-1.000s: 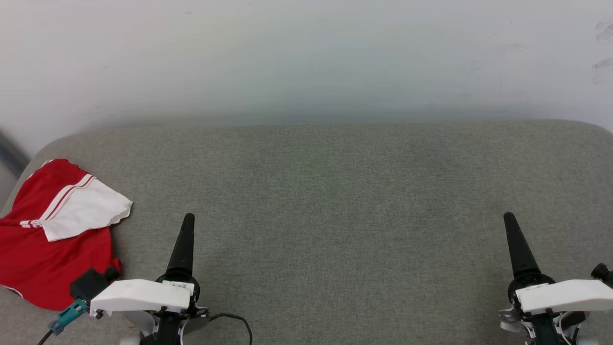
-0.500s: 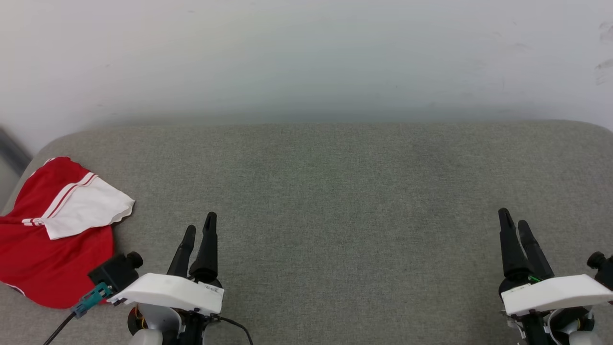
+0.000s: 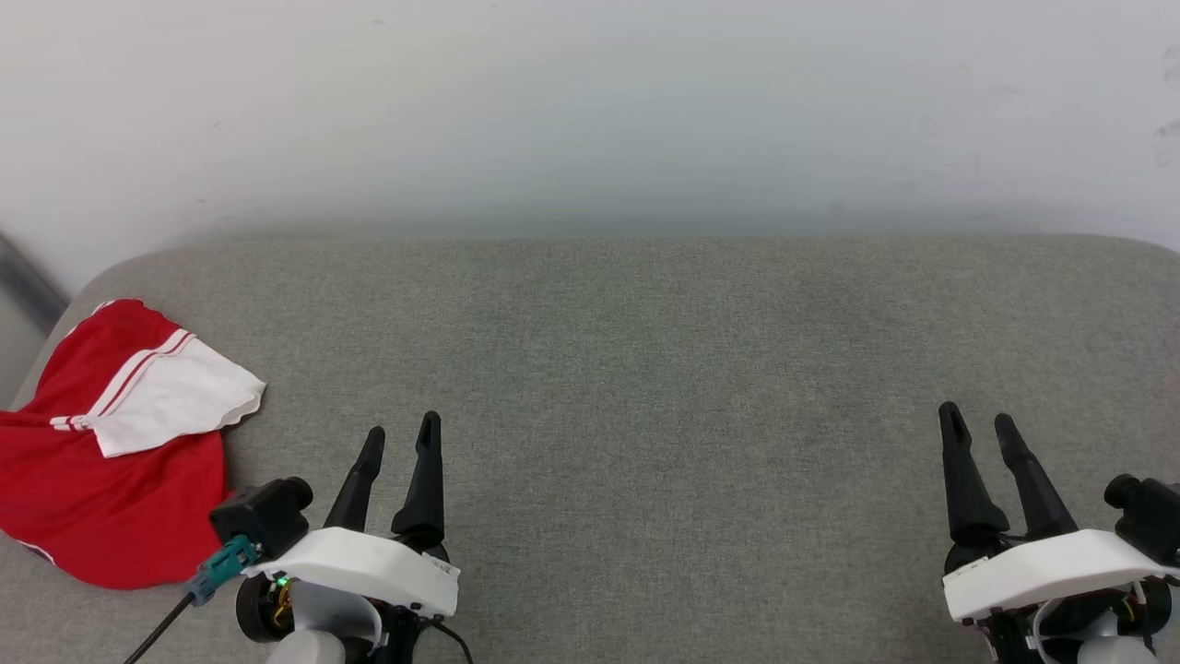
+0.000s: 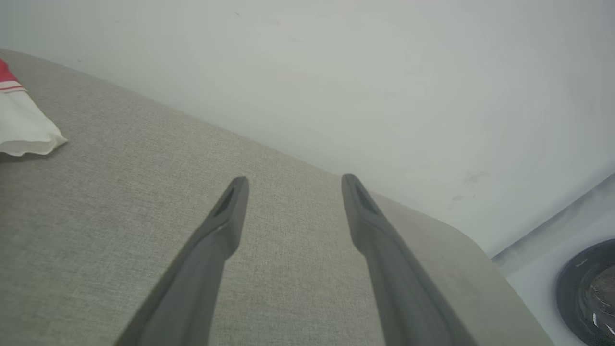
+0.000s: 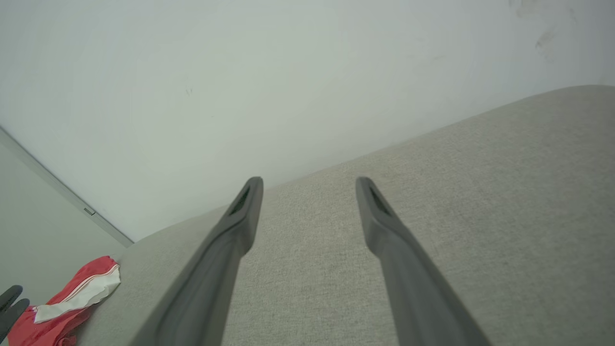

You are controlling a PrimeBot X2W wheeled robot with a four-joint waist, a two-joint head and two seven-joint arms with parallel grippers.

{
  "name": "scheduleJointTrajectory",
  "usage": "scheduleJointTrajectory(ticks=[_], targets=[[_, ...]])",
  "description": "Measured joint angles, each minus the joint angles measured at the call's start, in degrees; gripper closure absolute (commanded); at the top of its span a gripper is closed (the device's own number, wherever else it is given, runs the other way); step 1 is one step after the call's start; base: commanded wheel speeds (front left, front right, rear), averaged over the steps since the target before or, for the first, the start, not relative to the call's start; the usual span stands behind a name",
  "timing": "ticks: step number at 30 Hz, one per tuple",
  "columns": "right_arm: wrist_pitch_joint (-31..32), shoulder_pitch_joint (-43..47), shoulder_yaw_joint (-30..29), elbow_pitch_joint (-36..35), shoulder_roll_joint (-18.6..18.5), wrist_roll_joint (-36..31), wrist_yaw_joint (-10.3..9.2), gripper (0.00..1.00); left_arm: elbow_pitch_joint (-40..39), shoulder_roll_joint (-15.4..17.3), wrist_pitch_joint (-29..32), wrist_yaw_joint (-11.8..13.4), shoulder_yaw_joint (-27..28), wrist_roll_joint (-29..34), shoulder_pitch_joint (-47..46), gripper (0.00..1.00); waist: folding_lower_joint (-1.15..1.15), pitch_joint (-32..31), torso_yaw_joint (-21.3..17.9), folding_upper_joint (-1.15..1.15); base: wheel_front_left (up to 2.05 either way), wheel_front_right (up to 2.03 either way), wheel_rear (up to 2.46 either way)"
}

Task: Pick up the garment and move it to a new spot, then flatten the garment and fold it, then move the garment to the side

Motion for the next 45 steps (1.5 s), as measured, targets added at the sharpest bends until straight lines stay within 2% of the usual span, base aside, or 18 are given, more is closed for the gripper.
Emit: scheduleJointTrajectory(ticks=[22, 45], targets=[[-0.25, 1.26, 0.33, -2.50, 0.34, -14.49, 0.01, 0.00, 1.12, 0.30, -3.18, 1.68, -2.20, 13.41, -0.96, 0.00, 0.00, 0.04, 0.39, 0.00, 0.00, 0.00, 0.00], [-1.72, 1.26, 0.49, -3.14, 0.38, -23.08, 0.02, 0.00, 2.68, 0.36, -5.98, 2.34, -2.71, 23.41, -1.88, 0.00, 0.00, 0.17, 0.64, 0.00, 0.00, 0.00, 0.00]])
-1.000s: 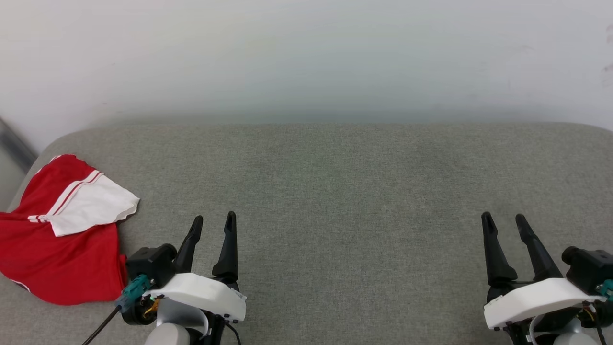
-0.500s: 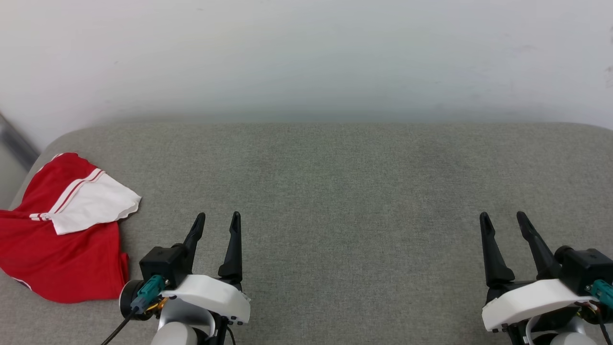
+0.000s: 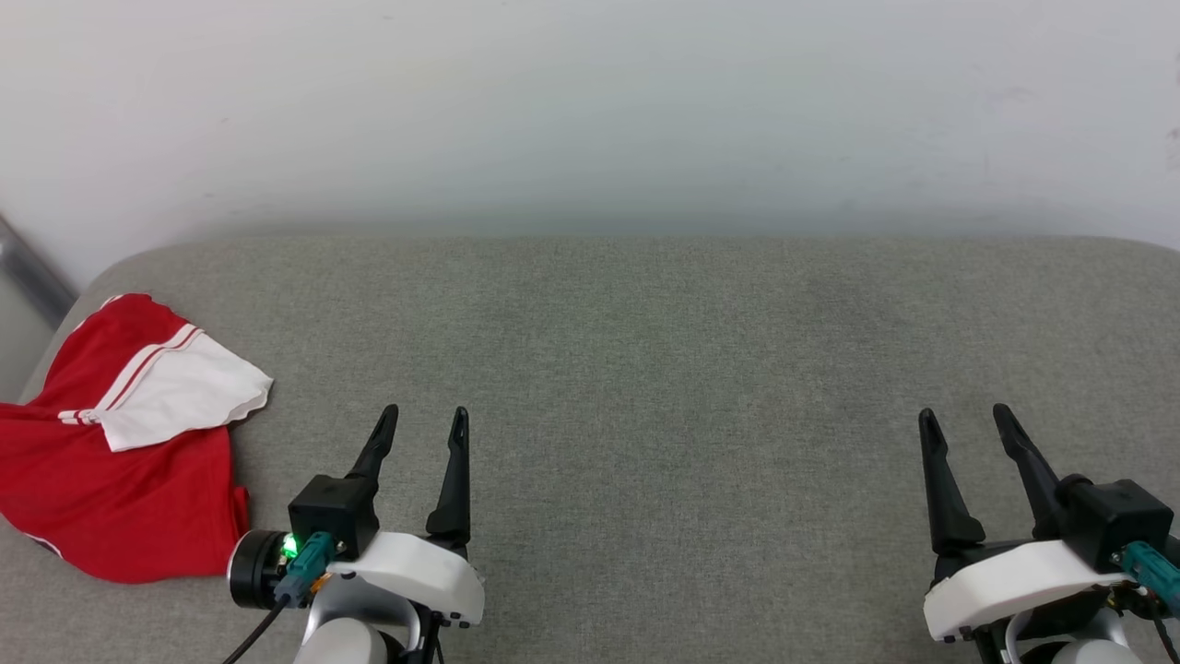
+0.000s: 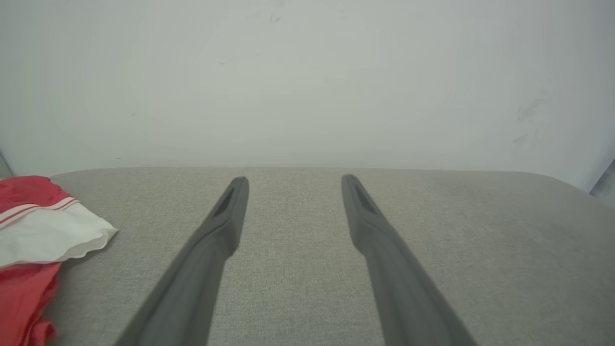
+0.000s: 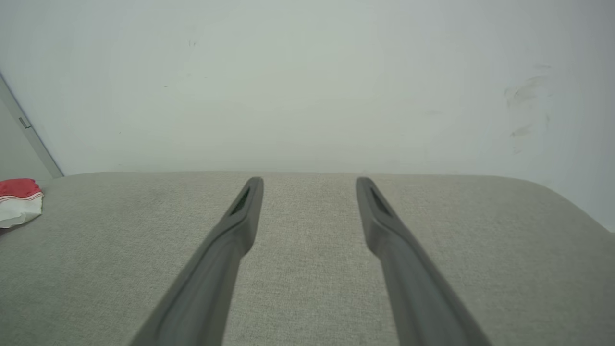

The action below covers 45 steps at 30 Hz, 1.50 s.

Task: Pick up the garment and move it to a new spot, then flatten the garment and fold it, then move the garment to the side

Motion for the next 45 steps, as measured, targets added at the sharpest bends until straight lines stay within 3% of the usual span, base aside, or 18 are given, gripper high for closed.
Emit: scheduleJointTrajectory(ticks=[19, 37, 45], targets=[[-2.66, -0.07, -0.41, 1.56, 0.00, -4.36, 0.01, 0.00, 2.34, -0.08, -1.85, -0.16, 0.54, 5.86, -0.68, 0.00, 0.00, -0.21, 0.04, 0.00, 0.00, 0.00, 0.00], [-3.92, -0.96, -0.76, 3.37, 0.00, -3.91, 0.02, 0.00, 3.55, -0.20, -1.98, -0.62, 1.07, 4.48, -1.16, 0.00, 0.00, -0.42, 1.28, 0.00, 0.00, 0.00, 0.00], [-3.83, -0.95, -0.96, 2.37, 0.00, -4.06, 0.02, 0.00, 3.69, -0.22, -1.98, -0.02, 1.57, 3.56, -1.80, 0.00, 0.00, -0.22, 4.30, 0.00, 0.00, 0.00, 0.00]])
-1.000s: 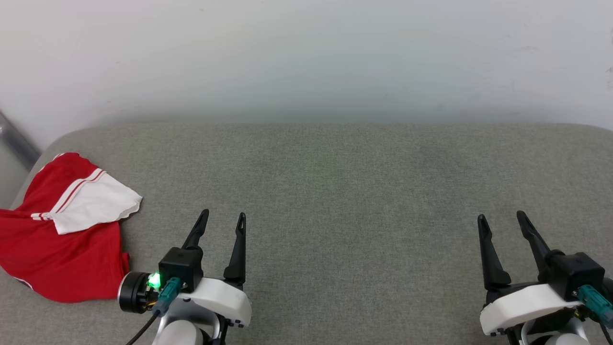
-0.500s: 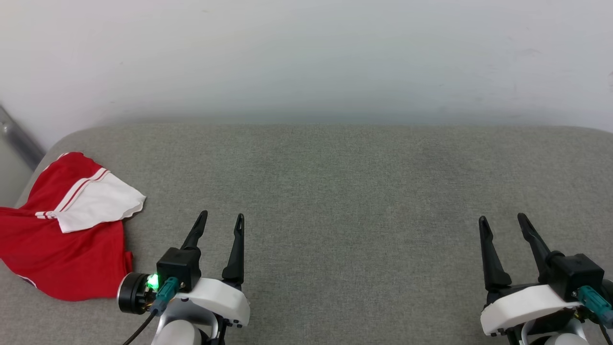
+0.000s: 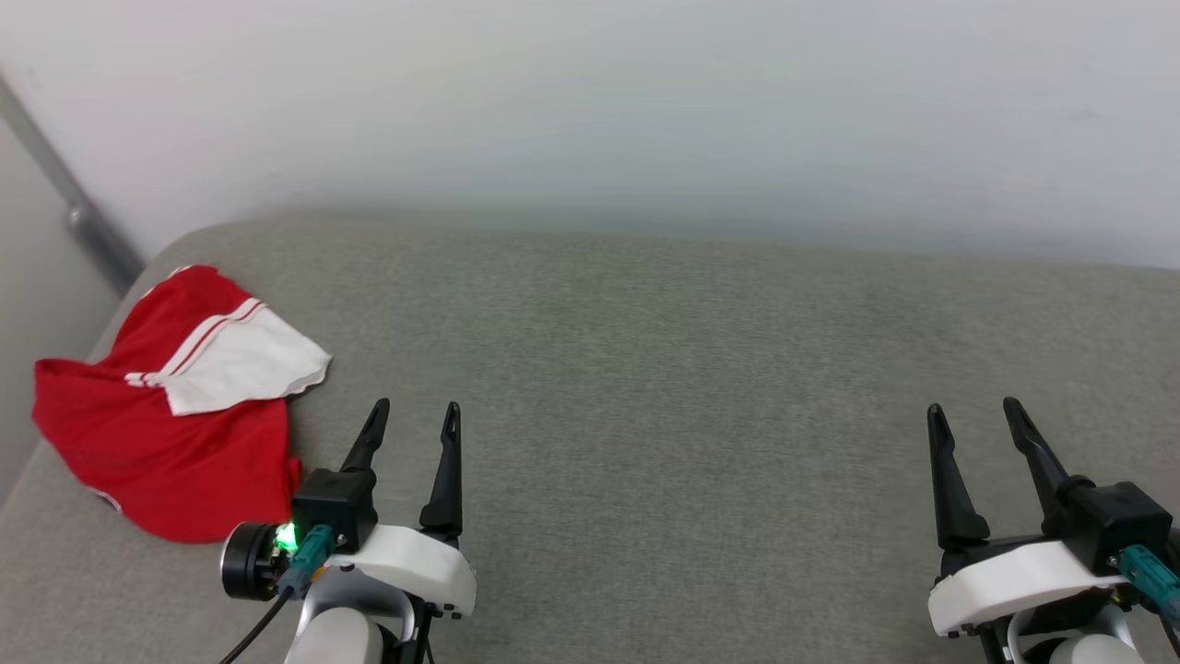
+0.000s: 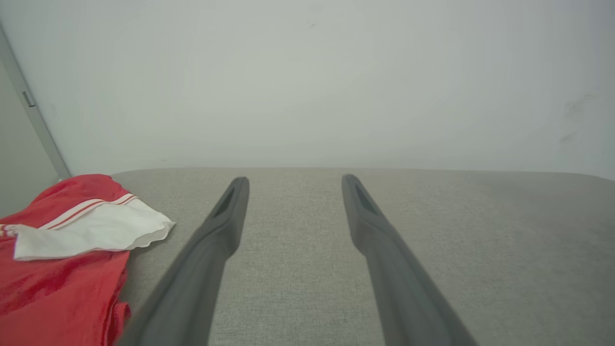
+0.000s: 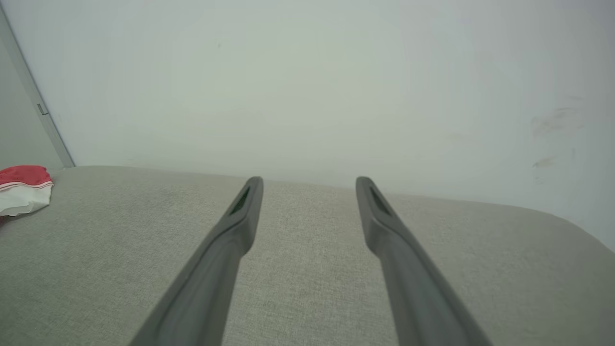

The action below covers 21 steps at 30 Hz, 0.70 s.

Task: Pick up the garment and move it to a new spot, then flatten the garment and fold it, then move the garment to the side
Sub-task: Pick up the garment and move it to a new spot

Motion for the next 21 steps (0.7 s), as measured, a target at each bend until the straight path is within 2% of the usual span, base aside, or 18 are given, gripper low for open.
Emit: scheduleJointTrajectory(ticks=[21], targets=[[3.39, -1.41, 2.70, -4.77, 0.05, -1.27, 0.07, 0.00, -2.49, -0.01, 0.00, 2.32, 4.12, -0.74, -0.43, 0.00, 0.00, 2.56, 17.43, 0.00, 0.00, 0.00, 0.00]])
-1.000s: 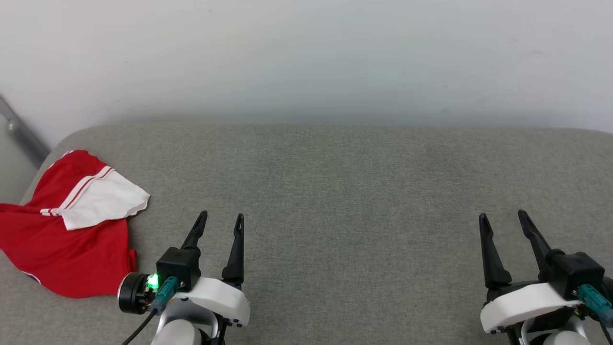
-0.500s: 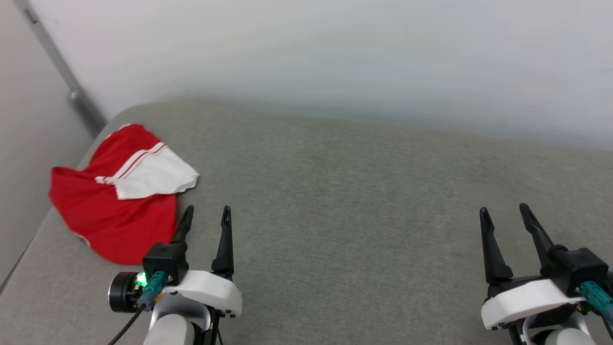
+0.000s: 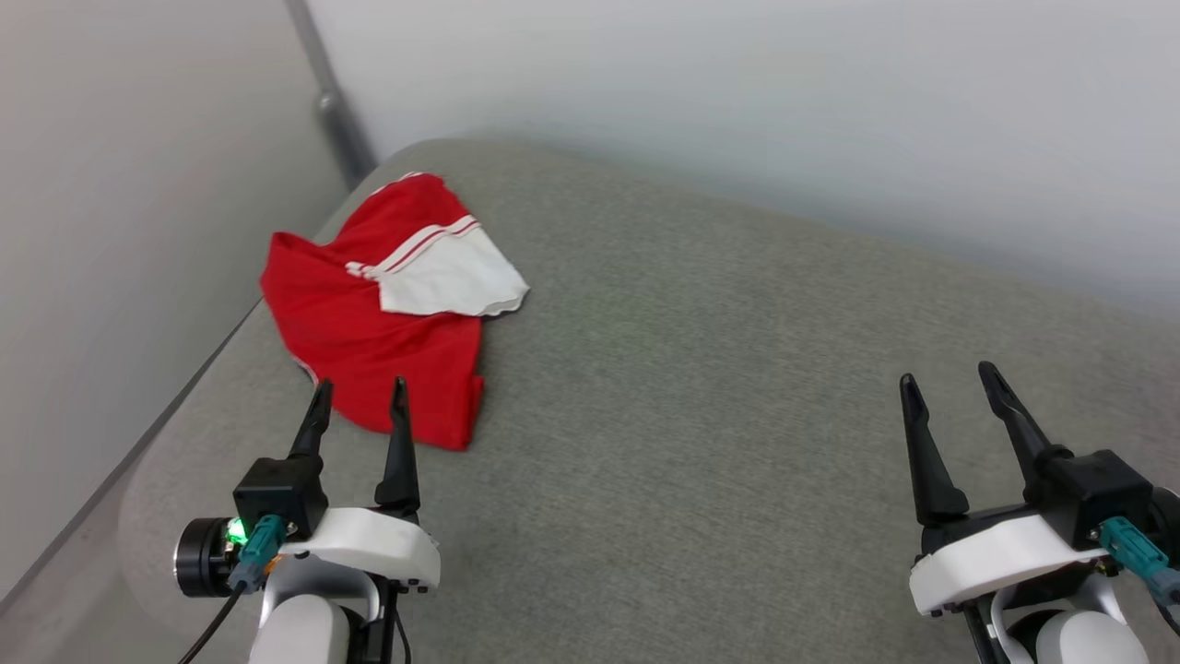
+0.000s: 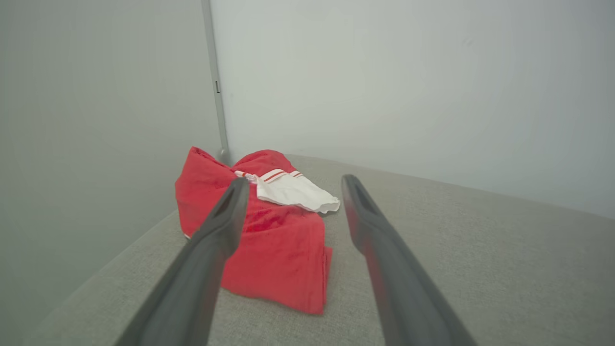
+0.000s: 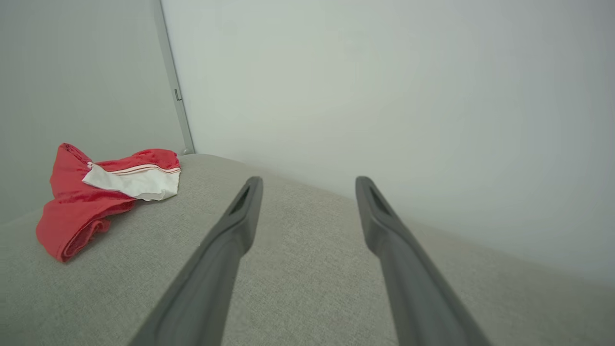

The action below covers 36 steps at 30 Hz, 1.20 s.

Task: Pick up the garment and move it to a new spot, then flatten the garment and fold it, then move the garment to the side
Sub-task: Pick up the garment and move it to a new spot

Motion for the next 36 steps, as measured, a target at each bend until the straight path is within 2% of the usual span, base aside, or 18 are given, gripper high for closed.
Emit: scheduleJointTrajectory(ticks=[5, 10, 16, 22, 29, 33, 36], targets=[[0.93, -0.19, 1.01, -0.77, -0.01, -0.73, 0.00, 0.00, -0.38, 0.02, 0.00, -0.22, 0.76, 0.33, 0.01, 0.00, 0.00, 0.78, 3.25, 0.00, 0.00, 0.00, 0.00], [1.66, -0.40, 1.54, -1.11, -0.01, -1.18, 0.00, 0.00, -0.55, 0.00, 0.00, -0.30, 1.37, 0.34, 0.01, 0.00, 0.00, 1.28, 4.54, 0.00, 0.00, 0.00, 0.00], [2.26, -0.81, 2.05, -1.60, -0.01, -1.16, 0.00, 0.00, -0.99, -0.01, 0.00, -0.46, 2.22, 0.53, -1.70, 0.00, 0.00, 1.83, 4.04, 0.00, 0.00, 0.00, 0.00], [3.55, -2.48, 2.94, -2.66, -0.03, -2.40, 0.00, 0.00, -0.41, 0.25, 0.00, -1.41, 3.52, 0.47, -9.43, 0.00, 0.00, 3.92, 1.73, 0.00, 0.00, 0.00, 0.00], [4.63, -5.60, 4.38, -3.85, -0.86, -2.65, 0.00, 0.00, 6.49, 4.67, 1.09, -3.10, 7.02, -2.09, -23.86, 0.00, 0.00, 8.21, -2.80, 0.00, 0.00, 0.00, 0.00], [4.68, -7.32, 4.36, -4.30, -1.37, -2.65, 0.00, 0.00, 10.22, 8.75, 6.55, -4.55, 8.87, -4.37, -31.55, 0.00, 0.00, 11.69, -5.55, 0.00, 0.00, 0.00, 0.00], [4.52, -8.99, 4.00, -4.64, -1.51, -2.65, 0.00, 0.00, 13.13, 11.99, 12.78, -5.55, 9.67, -6.23, -36.05, 0.00, 0.01, 14.76, -7.35, 0.00, 0.00, 0.00, 0.00]])
